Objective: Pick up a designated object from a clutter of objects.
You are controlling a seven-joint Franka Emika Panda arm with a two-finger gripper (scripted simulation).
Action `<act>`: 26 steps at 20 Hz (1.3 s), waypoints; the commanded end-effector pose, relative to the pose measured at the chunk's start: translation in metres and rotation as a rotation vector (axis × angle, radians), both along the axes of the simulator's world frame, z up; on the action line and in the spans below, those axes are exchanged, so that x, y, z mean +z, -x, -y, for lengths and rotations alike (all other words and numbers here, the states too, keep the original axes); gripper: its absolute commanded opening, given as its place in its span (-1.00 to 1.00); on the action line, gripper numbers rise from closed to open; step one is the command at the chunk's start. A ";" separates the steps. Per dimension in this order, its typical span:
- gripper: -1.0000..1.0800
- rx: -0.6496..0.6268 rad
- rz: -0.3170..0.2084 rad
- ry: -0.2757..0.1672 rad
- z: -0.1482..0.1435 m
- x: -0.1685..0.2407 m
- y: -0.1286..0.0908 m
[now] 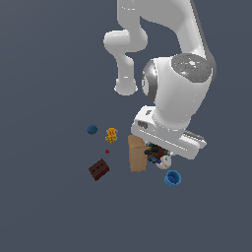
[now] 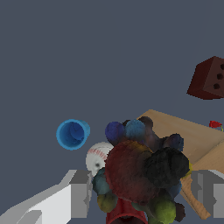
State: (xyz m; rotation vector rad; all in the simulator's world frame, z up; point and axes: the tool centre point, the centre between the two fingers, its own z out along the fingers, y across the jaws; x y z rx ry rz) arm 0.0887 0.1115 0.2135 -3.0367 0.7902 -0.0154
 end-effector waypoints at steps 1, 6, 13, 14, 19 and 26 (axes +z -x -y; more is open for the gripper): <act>-1.00 0.000 0.000 0.001 -0.014 0.027 0.010; -1.00 -0.001 -0.003 0.002 -0.042 0.078 0.029; -1.00 -0.001 -0.007 0.003 -0.078 0.144 0.053; -1.00 -0.001 -0.007 0.003 -0.083 0.152 0.056; -1.00 -0.001 -0.009 0.002 -0.100 0.183 0.065; -1.00 0.000 -0.010 0.002 -0.112 0.203 0.070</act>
